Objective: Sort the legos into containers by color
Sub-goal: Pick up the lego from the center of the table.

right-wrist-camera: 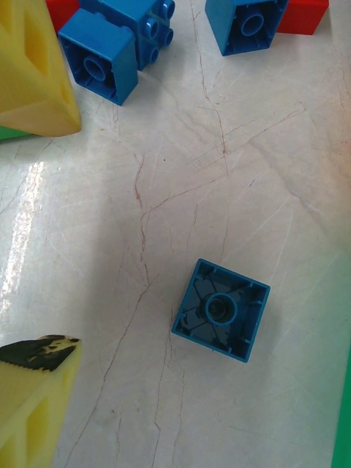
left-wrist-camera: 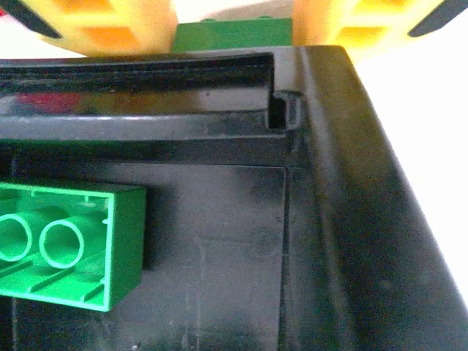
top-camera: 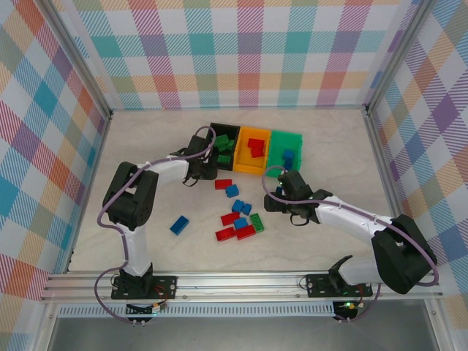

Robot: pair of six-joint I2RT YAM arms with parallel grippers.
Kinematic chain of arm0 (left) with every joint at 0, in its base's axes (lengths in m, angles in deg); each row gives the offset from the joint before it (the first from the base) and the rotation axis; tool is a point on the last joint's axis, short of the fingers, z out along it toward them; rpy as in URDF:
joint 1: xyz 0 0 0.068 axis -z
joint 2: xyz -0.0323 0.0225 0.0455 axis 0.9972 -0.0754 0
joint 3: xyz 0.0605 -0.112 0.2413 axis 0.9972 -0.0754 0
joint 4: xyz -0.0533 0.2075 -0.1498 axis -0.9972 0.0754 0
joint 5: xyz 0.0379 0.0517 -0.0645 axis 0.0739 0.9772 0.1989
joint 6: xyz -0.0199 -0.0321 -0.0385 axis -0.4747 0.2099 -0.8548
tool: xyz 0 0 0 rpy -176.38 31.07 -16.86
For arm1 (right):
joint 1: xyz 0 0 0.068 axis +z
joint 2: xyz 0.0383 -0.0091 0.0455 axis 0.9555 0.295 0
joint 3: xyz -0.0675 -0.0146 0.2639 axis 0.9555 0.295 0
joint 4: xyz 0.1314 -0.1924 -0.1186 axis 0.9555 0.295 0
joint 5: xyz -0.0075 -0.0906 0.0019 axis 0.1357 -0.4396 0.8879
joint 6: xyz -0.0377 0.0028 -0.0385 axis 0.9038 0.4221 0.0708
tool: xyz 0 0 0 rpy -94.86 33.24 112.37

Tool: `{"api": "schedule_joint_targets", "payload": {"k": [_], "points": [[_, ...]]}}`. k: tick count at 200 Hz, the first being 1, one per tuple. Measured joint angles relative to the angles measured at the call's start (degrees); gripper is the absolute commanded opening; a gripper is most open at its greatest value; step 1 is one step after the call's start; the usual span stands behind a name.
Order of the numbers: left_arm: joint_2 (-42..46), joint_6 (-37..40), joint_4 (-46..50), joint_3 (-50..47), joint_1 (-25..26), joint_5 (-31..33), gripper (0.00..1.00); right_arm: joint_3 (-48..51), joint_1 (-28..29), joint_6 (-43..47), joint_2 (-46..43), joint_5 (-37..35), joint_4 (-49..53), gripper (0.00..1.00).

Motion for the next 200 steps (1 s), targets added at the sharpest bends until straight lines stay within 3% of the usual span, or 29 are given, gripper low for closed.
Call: {"api": "schedule_joint_targets", "payload": {"k": [81,200], "points": [[0.9,0.9,2.3,0.2,0.6,1.0,0.28,-0.1,-0.4,0.0,1.5,0.0,-0.1,0.73],[7.1,2.8,26.7,6.0,1.1,-1.4,0.26,-1.1,-0.4,0.0,4.9,1.0,-1.9,0.73]]}}
